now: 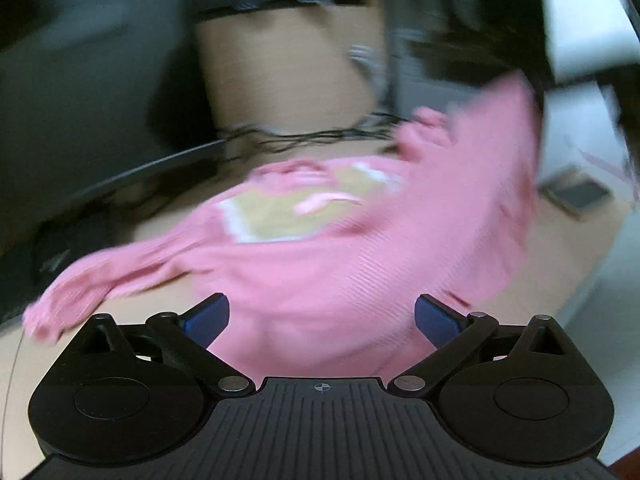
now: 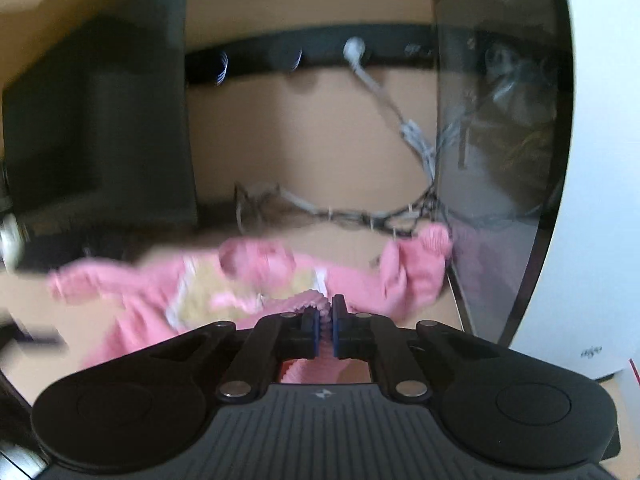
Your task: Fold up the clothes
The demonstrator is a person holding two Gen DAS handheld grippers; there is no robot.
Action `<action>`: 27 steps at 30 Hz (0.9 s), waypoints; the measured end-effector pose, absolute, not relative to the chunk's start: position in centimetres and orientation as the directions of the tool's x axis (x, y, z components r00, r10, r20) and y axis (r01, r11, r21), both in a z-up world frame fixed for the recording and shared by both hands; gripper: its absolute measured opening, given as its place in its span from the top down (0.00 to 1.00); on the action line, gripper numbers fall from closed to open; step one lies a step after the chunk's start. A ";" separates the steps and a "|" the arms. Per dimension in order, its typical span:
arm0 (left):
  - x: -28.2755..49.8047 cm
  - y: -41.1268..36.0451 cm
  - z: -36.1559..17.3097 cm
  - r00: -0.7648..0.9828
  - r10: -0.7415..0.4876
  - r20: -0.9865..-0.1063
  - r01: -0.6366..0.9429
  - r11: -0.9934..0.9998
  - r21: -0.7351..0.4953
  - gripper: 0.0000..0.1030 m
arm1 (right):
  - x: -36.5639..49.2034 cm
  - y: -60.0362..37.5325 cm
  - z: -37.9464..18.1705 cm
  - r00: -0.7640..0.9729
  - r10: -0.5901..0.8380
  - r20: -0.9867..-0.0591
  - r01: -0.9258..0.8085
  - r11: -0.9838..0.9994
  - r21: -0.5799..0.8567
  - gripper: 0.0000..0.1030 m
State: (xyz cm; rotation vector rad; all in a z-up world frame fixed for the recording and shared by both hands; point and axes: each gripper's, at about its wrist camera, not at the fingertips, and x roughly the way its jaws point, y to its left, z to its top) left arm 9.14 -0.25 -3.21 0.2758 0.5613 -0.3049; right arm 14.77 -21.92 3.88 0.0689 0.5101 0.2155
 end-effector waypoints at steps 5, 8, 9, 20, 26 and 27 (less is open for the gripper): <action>10.3 -3.1 -6.8 0.870 -0.019 -0.493 0.243 0.886 0.396 0.01 | 15.1 -21.8 4.9 0.856 0.213 -0.471 -0.192 0.977 0.094 0.96; 11.4 -0.5 -6.9 0.887 0.148 -0.438 0.072 0.892 0.446 0.01 | 14.5 -22.2 4.2 0.873 0.162 -0.461 -0.174 0.985 0.017 0.96; 11.5 0.9 -6.6 0.888 0.203 -0.413 0.003 0.895 0.447 0.01 | 14.2 -22.4 3.7 0.875 0.142 -0.464 -0.167 0.986 -0.012 0.96; 10.2 9.2 -5.3 0.817 0.338 -0.467 -0.170 0.915 0.365 0.00 | 11.3 -20.2 -8.4 0.838 -0.047 -0.544 -0.139 0.945 -0.295 0.54; 10.0 8.6 -5.1 0.824 0.318 -0.469 -0.116 0.905 0.410 0.00 | 11.8 -20.5 -8.1 0.846 -0.082 -0.526 -0.125 0.930 -0.346 0.71; 10.1 9.0 -4.2 0.837 0.320 -0.443 -0.119 0.898 0.424 0.00 | 12.0 -21.1 -6.6 0.861 -0.076 -0.503 -0.111 0.937 -0.332 0.74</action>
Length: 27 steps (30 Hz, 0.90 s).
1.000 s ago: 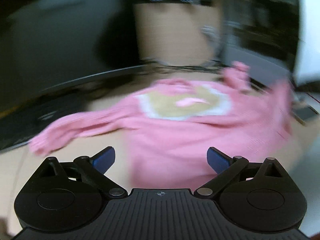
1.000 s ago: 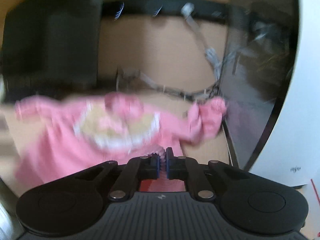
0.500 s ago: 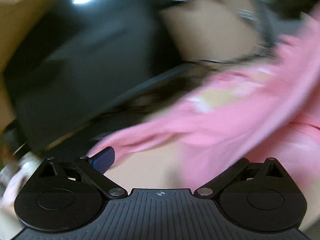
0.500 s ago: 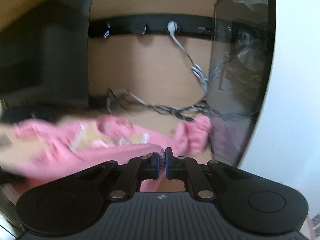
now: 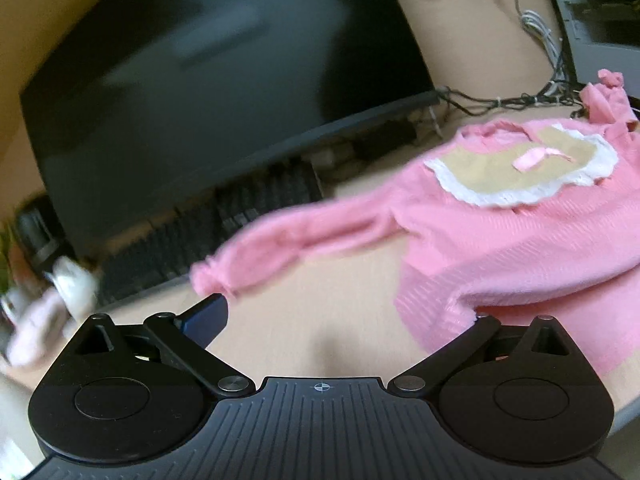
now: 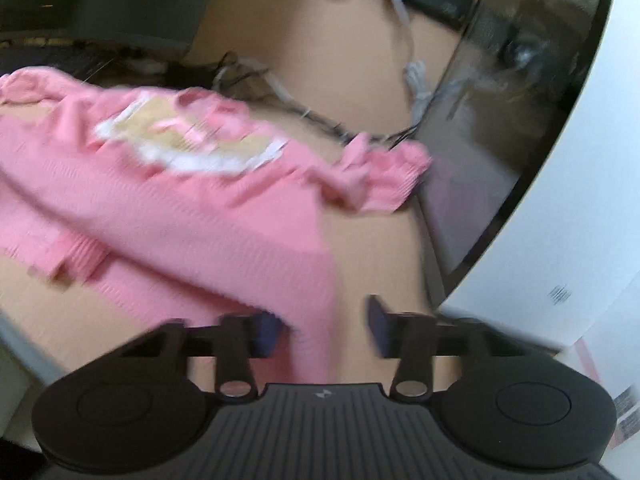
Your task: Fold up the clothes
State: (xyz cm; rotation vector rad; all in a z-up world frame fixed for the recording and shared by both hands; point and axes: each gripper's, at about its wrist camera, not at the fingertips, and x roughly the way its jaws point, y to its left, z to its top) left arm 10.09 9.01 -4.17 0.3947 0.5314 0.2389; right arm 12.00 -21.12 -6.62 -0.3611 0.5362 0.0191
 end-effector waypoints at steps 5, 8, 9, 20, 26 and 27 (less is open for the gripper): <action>8.8 9.7 0.2 0.908 0.280 -0.311 -0.106 0.873 0.477 0.00 | 10.2 -22.6 0.1 0.925 -0.021 -0.379 -0.107 0.943 -0.314 0.74; 7.5 9.8 0.5 0.907 0.266 -0.326 -0.087 0.877 0.472 0.00 | 8.8 -23.1 -0.9 0.907 -0.018 -0.421 -0.129 0.939 -0.319 0.73; 7.0 9.9 -0.2 0.896 0.264 -0.356 -0.076 0.883 0.463 0.00 | 8.5 -23.4 -2.0 0.887 -0.016 -0.461 -0.142 0.942 -0.305 0.69; 0.6 10.9 -5.7 0.693 0.149 -0.705 0.041 0.968 0.246 0.00 | 3.1 -26.4 -9.0 0.702 0.034 -0.711 -0.247 0.948 -0.199 0.43; 3.0 13.0 -1.1 0.725 -0.128 -0.677 0.022 0.986 -0.162 0.00 | 5.3 -27.5 -3.6 0.791 0.144 -0.595 -0.164 0.986 0.021 0.43; 4.0 12.8 -0.6 0.732 -0.175 -0.658 0.043 0.977 -0.211 0.00 | 6.2 -26.9 -3.2 0.796 0.180 -0.578 -0.174 0.982 0.067 0.43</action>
